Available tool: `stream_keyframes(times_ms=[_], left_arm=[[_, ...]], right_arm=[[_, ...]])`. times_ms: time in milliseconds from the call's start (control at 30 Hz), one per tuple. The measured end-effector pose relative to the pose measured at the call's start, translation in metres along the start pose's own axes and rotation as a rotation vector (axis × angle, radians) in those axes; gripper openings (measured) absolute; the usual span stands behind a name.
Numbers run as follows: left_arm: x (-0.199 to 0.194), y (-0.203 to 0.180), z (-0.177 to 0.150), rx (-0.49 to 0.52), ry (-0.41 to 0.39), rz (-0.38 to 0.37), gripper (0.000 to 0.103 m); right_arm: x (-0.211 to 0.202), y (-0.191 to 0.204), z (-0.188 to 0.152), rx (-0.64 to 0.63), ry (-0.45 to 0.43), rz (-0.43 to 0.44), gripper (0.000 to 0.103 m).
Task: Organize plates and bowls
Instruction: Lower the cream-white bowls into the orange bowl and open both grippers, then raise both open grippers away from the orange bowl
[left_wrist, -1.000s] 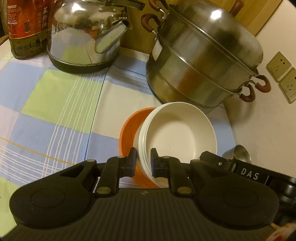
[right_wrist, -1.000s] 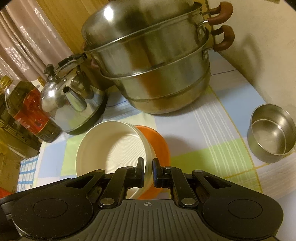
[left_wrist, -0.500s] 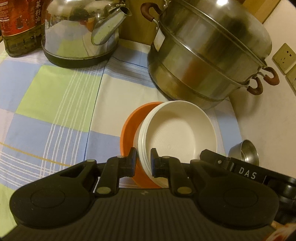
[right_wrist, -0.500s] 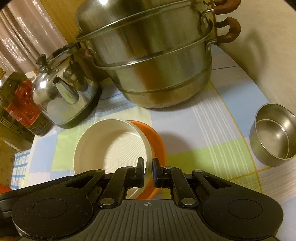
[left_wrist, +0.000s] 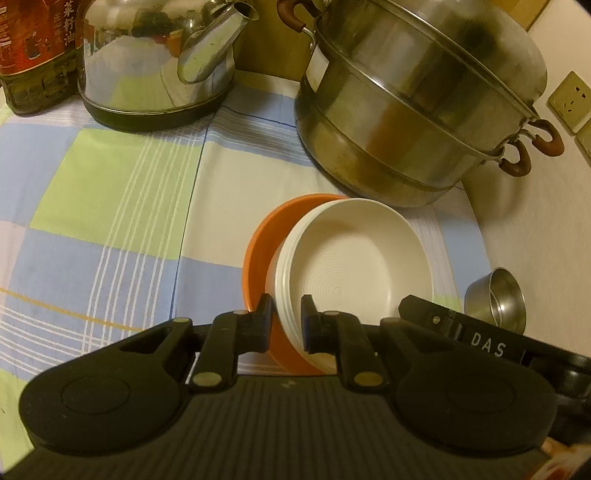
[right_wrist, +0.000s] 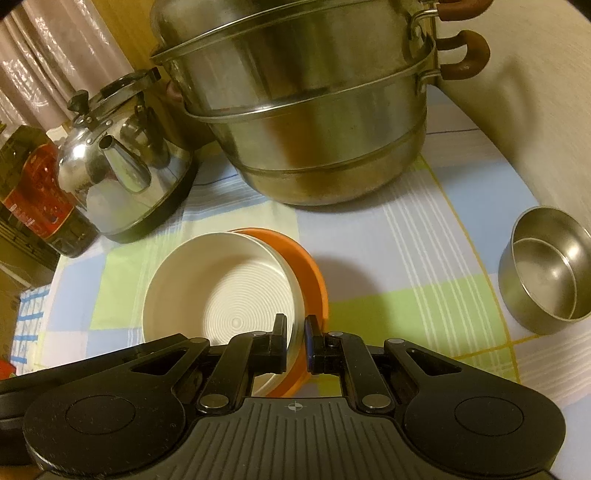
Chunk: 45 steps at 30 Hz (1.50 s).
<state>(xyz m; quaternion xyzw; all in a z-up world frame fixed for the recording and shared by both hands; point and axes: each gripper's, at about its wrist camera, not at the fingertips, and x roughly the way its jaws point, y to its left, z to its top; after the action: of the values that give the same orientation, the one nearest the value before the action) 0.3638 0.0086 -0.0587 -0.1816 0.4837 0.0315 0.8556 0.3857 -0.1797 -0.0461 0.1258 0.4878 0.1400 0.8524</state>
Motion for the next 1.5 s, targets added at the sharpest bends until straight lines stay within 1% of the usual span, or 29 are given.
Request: stream_keyframes(times_ms=[267, 467, 500, 567, 600, 633, 767, 900, 1033, 1267, 1300, 1333, 1400, 1500], left_arm=[[0.002, -0.001, 0.001, 0.009, 0.006, 0.003, 0.014], [0.002, -0.002, 0.0, 0.015, 0.005, 0.007, 0.014], [0.002, -0.002, 0.0, 0.016, 0.005, 0.007, 0.014], [0.002, -0.002, 0.0, 0.015, 0.002, -0.001, 0.019], [0.001, -0.002, 0.0, 0.015, 0.001, -0.003, 0.02], [0.0, -0.003, 0.001, 0.017, -0.003, -0.001, 0.022], [-0.005, -0.003, 0.003, 0.015, -0.026, -0.01, 0.031], [-0.011, -0.001, 0.005, 0.011, -0.046, -0.02, 0.031], [-0.018, 0.006, 0.006, -0.015, -0.062, -0.044, 0.031], [-0.026, 0.015, 0.003, -0.037, -0.073, -0.062, 0.031], [-0.027, 0.016, 0.002, -0.041, -0.074, -0.064, 0.031], [-0.028, 0.016, 0.002, -0.044, -0.074, -0.068, 0.031], [-0.029, 0.017, 0.001, -0.045, -0.075, -0.072, 0.031], [-0.029, 0.018, 0.001, -0.049, -0.075, -0.077, 0.031]], right_arm=[[0.002, 0.0, 0.001, 0.008, 0.005, 0.003, 0.01], [0.003, -0.006, 0.001, 0.033, 0.004, 0.024, 0.01], [0.003, -0.007, 0.001, 0.045, 0.0, 0.032, 0.013], [0.003, -0.011, 0.002, 0.07, -0.011, 0.058, 0.02], [0.002, -0.011, 0.002, 0.076, -0.017, 0.074, 0.026], [0.001, -0.012, 0.002, 0.077, -0.021, 0.086, 0.03], [-0.004, -0.009, 0.003, 0.071, -0.054, 0.09, 0.035], [-0.01, -0.011, 0.006, 0.072, -0.081, 0.094, 0.036], [-0.019, -0.012, 0.005, 0.066, -0.093, 0.093, 0.036], [-0.032, -0.014, -0.007, 0.051, -0.081, 0.1, 0.034], [-0.033, -0.014, -0.008, 0.047, -0.079, 0.103, 0.028], [-0.033, -0.012, -0.01, 0.039, -0.077, 0.103, 0.019], [-0.033, -0.009, -0.012, 0.026, -0.072, 0.107, 0.014], [-0.031, -0.002, -0.016, 0.012, -0.053, 0.115, 0.011]])
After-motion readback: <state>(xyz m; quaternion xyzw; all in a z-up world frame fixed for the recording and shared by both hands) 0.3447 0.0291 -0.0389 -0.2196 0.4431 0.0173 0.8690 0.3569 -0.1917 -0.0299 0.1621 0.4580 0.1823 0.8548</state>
